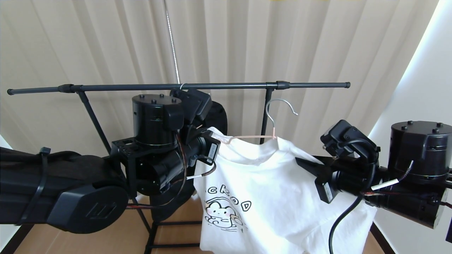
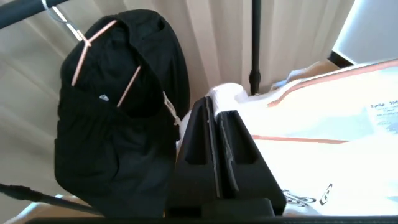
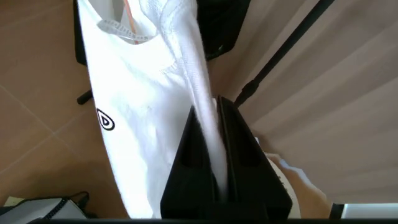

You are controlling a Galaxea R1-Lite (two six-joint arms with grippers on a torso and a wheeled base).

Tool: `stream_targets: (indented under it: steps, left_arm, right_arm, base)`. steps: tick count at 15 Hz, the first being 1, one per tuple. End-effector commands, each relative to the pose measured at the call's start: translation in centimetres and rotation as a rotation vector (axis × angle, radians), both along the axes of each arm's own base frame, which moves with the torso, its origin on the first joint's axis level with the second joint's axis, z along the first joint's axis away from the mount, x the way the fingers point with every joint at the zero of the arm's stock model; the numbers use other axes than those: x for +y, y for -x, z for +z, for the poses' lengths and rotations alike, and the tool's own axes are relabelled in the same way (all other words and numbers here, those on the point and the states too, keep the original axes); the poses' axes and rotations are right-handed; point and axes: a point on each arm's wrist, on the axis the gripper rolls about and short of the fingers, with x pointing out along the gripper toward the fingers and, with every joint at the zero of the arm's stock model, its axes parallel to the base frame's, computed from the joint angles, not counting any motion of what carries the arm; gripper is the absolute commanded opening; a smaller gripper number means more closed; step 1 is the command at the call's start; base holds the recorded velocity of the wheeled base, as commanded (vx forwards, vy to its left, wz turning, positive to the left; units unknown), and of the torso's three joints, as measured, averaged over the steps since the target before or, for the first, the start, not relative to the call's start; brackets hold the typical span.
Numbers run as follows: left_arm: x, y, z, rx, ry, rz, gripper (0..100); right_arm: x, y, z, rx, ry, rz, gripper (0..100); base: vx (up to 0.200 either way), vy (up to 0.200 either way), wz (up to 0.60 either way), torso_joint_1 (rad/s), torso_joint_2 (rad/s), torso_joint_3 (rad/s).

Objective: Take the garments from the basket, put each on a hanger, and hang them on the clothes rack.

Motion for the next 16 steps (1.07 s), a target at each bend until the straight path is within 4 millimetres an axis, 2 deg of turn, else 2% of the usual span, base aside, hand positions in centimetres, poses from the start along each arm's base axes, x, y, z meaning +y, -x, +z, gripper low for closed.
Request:
stream_targets:
  steps: [1,4,7,16]
  left_arm:
    - [0.1,0.0,0.8,-0.019,0.009,0.026,0]
    - [0.0,-0.1,1.1,-0.030,0.004,0.052,0]
    - [-1.5,1.0,1.6,-0.009,-0.001,0.000,0]
    - [-2.6,1.8,6.0,0.098,0.127,0.004,0]
  right_arm:
    - [0.0,-0.1,0.0,-0.007,0.009,-0.024,0]
    - [0.0,0.3,0.5,-0.025,0.001,-0.023,0]
    - [1.4,0.1,-0.3,-0.030,0.004,-0.006,0]
    - [4.0,-1.1,-2.6,-0.058,-0.032,-0.039,0]
  base:
    - [0.000,0.000,0.00,0.000,0.00,0.000]
    - [0.000,0.000,0.00,0.000,0.00,0.000]
    - [0.000,0.000,0.00,0.000,0.00,0.000]
    - [0.000,0.000,0.00,0.000,0.00,0.000]
